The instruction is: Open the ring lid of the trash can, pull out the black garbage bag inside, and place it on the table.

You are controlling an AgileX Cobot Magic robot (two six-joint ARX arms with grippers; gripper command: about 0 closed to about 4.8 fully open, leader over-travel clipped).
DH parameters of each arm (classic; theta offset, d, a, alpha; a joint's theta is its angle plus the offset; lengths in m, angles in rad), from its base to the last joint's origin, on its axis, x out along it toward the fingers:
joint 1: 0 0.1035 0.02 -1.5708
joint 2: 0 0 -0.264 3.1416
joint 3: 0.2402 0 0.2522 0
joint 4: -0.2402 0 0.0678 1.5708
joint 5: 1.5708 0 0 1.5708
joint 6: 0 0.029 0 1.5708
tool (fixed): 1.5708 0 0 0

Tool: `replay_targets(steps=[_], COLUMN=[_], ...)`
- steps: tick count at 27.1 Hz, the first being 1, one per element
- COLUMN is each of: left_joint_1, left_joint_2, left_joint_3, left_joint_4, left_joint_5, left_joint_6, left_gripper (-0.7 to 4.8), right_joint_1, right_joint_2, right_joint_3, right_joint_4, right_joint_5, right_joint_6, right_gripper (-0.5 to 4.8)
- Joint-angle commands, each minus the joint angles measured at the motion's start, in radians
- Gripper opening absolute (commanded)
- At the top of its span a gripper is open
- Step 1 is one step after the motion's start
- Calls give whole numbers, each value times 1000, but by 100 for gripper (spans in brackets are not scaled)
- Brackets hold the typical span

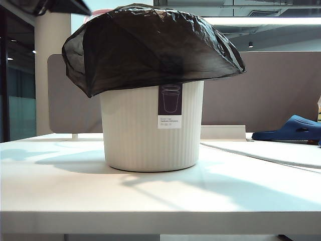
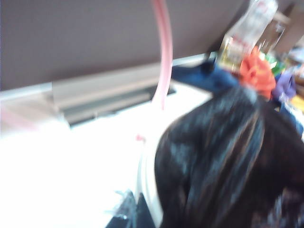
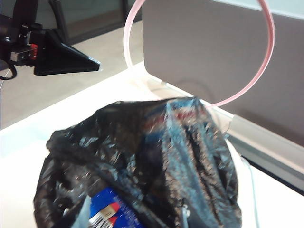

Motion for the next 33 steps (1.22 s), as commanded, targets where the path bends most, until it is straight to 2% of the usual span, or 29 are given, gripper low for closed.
replay_targets(steps=[1, 4, 9, 19, 25, 33], left_joint_1=[41, 74, 99, 72, 68, 68], left_joint_2=[-12, -12, -12, -29, -107, -297], left_joint_3=[6, 6, 6, 3, -11, -105], left_joint_4=[-122, -220, -388, -559, -567, -529], left_joint_5=[19, 51, 51, 55, 56, 56], left_joint_6=[54, 112, 253, 380, 383, 381], left_gripper=[22, 30, 30, 25, 24, 15], right_joint_1=[2, -3, -10, -10, -10, -10], right_joint_2=[-2, 3, 17, 34, 34, 33], right_joint_3=[3, 3, 3, 3, 3, 3], right_joint_4=[-11, -20, -43, -117, -130, -136], right_joint_5=[2, 2, 2, -1, -5, -72], right_joint_6=[-6, -6, -5, -5, -4, 8], right_gripper=[242, 242, 242, 242, 238, 219])
